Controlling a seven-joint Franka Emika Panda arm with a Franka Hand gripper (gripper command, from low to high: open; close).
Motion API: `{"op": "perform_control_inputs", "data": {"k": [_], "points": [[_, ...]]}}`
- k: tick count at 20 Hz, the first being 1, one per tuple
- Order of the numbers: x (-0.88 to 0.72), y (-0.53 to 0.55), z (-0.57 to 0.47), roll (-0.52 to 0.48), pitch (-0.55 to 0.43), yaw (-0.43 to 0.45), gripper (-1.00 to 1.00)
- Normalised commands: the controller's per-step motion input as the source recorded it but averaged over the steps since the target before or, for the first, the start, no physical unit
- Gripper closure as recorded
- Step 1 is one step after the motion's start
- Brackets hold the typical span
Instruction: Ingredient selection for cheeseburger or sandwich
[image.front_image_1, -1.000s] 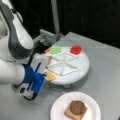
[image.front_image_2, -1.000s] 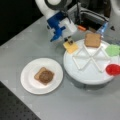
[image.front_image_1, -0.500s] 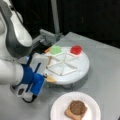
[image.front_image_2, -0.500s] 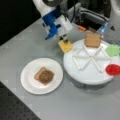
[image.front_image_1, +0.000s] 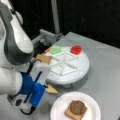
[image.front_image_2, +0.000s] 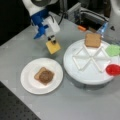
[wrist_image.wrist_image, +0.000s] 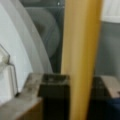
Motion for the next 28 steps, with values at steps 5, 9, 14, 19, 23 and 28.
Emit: {"op": "perform_control_inputs", "data": {"k": [5, 9, 14, 19, 23, 28], "points": [[0.56, -0.26, 0.07, 0.288, 0.128, 0.117, 1.0], [0.54, -0.05, 0.08, 0.327, 0.099, 0.121, 1.0], [0.57, 0.03, 0.04, 0.28, 0.091, 0.187, 1.0], [0.64, -0.07, -0.06, 0.298, 0.065, 0.241, 1.0], [0.58, -0.14, -0.14, 0.305, 0.034, 0.227, 1.0], [0.41, -0.15, -0.16, 0.343, -0.005, 0.173, 1.0]]}}
